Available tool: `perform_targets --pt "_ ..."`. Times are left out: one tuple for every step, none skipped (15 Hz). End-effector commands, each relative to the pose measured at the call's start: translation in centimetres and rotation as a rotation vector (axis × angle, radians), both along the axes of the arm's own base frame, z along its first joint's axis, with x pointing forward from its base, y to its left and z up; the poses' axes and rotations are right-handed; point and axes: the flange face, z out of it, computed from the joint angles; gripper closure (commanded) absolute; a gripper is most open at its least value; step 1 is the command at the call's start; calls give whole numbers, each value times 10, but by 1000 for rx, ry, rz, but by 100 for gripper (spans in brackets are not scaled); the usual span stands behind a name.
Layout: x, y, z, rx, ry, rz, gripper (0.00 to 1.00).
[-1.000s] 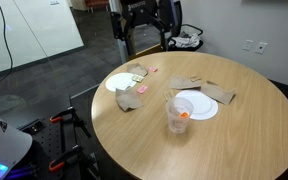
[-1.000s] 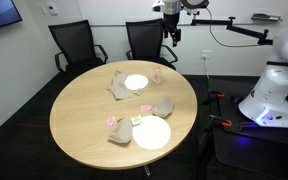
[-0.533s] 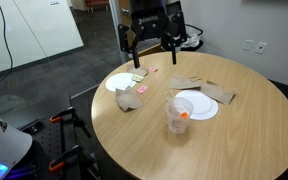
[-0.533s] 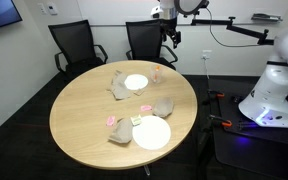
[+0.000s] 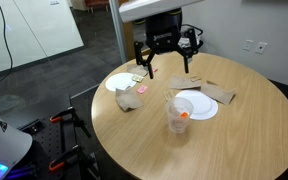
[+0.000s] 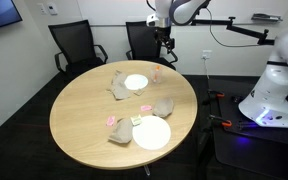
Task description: Remove the orange marker from the cup and put it on the table
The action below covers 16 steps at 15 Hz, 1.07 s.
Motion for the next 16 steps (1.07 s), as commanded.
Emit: perform_targets --pt "3 0 -5 0 5 8 0" --pt "6 -1 -10 0 10 10 0" --pt "8 -1 -14 0 13 11 0" --pt "9 -2 -16 -1 16 11 0" --pt "10 -2 -17 -1 16 11 0" --pt "11 -2 -16 -2 14 11 0" --pt "11 -2 -15 -2 13 11 0" --pt "12 -2 -15 -2 12 11 0" --pt "12 -4 -14 -5 -4 6 0" --pt "12 -4 -16 -4 4 17 0" --pt "13 -3 -18 -10 3 22 0" --pt "15 -3 -22 -13 9 30 0" --pt "16 -2 -24 -20 14 33 0" --pt "17 -2 -27 -23 27 35 2" --pt "17 -2 -30 -25 36 37 9" --pt "17 -1 -32 -30 47 44 25"
